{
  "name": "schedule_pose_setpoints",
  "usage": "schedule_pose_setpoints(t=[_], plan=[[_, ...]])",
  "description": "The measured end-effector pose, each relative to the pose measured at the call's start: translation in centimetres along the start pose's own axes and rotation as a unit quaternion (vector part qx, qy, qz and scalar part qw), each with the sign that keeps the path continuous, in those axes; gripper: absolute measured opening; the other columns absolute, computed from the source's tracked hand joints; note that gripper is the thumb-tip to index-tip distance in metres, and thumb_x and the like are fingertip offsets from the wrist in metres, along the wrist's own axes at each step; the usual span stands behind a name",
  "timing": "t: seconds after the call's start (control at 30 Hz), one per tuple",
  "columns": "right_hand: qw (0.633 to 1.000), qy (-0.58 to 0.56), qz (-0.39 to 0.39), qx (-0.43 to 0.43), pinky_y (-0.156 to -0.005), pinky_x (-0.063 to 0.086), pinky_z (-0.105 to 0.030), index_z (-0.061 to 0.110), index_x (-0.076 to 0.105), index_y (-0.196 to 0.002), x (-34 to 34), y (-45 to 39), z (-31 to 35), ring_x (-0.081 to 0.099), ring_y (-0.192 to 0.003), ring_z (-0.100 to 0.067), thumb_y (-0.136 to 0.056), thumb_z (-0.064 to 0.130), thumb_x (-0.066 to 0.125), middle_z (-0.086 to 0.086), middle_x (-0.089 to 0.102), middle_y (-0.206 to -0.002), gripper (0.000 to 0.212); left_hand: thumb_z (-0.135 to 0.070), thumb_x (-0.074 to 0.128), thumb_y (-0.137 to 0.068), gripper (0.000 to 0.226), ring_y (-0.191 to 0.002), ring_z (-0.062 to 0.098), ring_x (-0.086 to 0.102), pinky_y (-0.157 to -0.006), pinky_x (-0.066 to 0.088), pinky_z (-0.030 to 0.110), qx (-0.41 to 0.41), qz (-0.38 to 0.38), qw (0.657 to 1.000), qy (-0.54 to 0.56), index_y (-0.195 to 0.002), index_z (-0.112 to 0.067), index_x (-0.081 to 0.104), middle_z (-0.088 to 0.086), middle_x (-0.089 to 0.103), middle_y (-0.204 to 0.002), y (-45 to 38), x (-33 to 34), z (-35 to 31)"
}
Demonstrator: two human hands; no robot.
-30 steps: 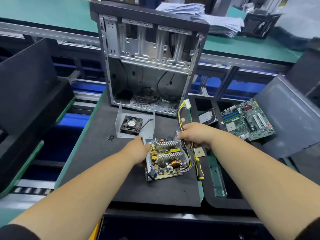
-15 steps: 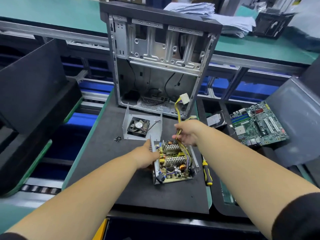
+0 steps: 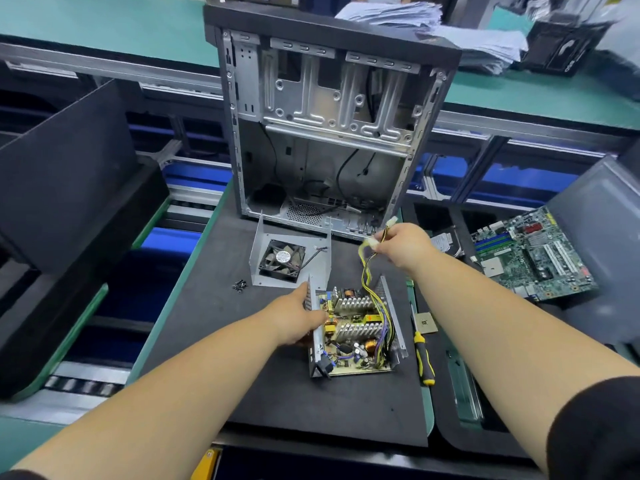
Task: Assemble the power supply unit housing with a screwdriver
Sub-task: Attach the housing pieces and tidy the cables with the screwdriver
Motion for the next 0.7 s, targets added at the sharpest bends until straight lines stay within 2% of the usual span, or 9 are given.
schedule_pose_setpoints(t=[0.07,0.13,0.23,0.27,0.33,0.47,0.57,0.6,0.7], plan=[[0.985,0.173,-0.008,0.012,-0.070,0.047,-0.030,0.004,0.067,-0.112,-0.6,0.3,-0.6,0.064,-0.087,-0.026,-0.091,0.038,0.068,-0.006,0.065,-0.087,0.040,-0.050,0.058,-0.087,0.083,-0.041,0.006,0.046,-0.036,0.034,0.012,0.005,0.002,1.000,-0.008,-0.154,-0.038,0.011,-0.007,0.054,-0.076,-0.2,0.0,0.1],[0.977,0.211,-0.010,0.035,-0.070,0.043,-0.029,0.005,0.068,-0.111,-0.9,0.5,-2.2,0.065,-0.098,-0.031,-0.090,0.045,0.066,-0.011,0.068,-0.097,0.045,-0.057,0.057,-0.086,0.084,-0.046,0.005,0.052,-0.044,0.039,0.014,0.013,0.003,0.999,-0.031,-0.154,-0.038,0.013,-0.008,0.060,-0.082,-0.3,-0.1,0.1],[0.981,0.188,-0.017,0.048,-0.070,0.041,-0.029,0.011,0.067,-0.095,-1.2,0.9,-4.7,0.065,-0.099,-0.032,-0.091,0.044,0.061,-0.011,0.063,-0.092,0.034,-0.070,0.051,-0.084,0.090,-0.095,0.015,0.062,-0.077,0.046,0.025,0.013,-0.006,0.996,-0.093,-0.155,-0.034,0.011,0.000,0.061,-0.128,-0.5,-0.4,0.1],[0.981,0.189,-0.017,0.050,-0.070,0.041,-0.030,0.013,0.064,-0.091,-1.3,1.0,-5.5,0.065,-0.099,-0.032,-0.093,0.043,0.058,-0.009,0.060,-0.089,0.031,-0.074,0.047,-0.083,0.091,-0.109,0.020,0.059,-0.086,0.046,0.028,0.011,-0.020,0.993,-0.114,-0.155,-0.032,0.012,0.002,0.056,-0.138,-0.5,-0.6,0.2],[0.981,0.186,-0.018,0.057,-0.071,0.040,-0.030,0.014,0.059,-0.089,-1.6,1.3,-7.1,0.064,-0.100,-0.033,-0.095,0.038,0.054,-0.008,0.058,-0.088,0.025,-0.078,0.040,-0.082,0.090,-0.123,0.026,0.054,-0.093,0.045,0.034,0.007,-0.066,0.988,-0.139,-0.153,-0.027,0.020,0.004,0.051,-0.144,-0.3,-1.1,0.0],[0.968,0.228,0.043,0.099,-0.078,0.046,-0.031,0.013,0.058,-0.085,-1.5,2.6,-11.0,0.064,-0.103,-0.030,-0.092,0.037,0.059,-0.007,0.059,-0.087,0.025,-0.064,0.049,-0.088,0.072,-0.125,0.026,0.051,-0.098,0.047,0.041,0.047,-0.185,0.977,-0.096,-0.146,-0.023,0.038,0.005,0.049,-0.141,0.6,-2.4,-1.4],[0.937,0.313,0.107,0.115,-0.075,0.048,-0.030,0.011,0.052,-0.064,-0.8,3.9,-12.6,0.064,-0.078,-0.026,-0.091,0.055,0.059,-0.004,0.057,-0.064,0.052,-0.041,0.060,-0.091,0.054,-0.121,0.020,0.051,-0.098,0.044,0.034,0.121,-0.217,0.967,-0.053,-0.140,-0.025,0.046,0.001,0.048,-0.134,1.5,-2.3,-3.0],[0.933,0.318,0.119,0.122,-0.073,0.047,-0.029,0.012,0.052,-0.063,-0.5,4.3,-13.1,0.062,-0.070,-0.024,-0.087,0.061,0.060,-0.004,0.059,-0.063,0.056,-0.036,0.061,-0.091,0.051,-0.120,0.017,0.050,-0.097,0.042,0.030,0.142,-0.219,0.965,-0.039,-0.139,-0.026,0.048,-0.001,0.048,-0.132,1.9,-2.1,-3.5],[0.933,0.301,0.146,0.132,-0.075,0.050,-0.028,0.012,0.059,-0.077,0.8,5.3,-14.7,0.064,-0.076,-0.024,-0.074,0.071,0.068,-0.005,0.069,-0.084,0.060,-0.027,0.063,-0.090,0.045,-0.118,0.014,0.047,-0.095,0.038,0.026,0.182,-0.243,0.953,-0.019,-0.134,-0.027,0.053,-0.004,0.048,-0.125,3.2,-1.8,-4.3]])
Point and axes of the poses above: each hand's wrist, its own y-axis away from the middle knuckle, its own x-axis out of the palm, z = x × y, the point moved 6 cm from there along -y, towards the middle knuckle
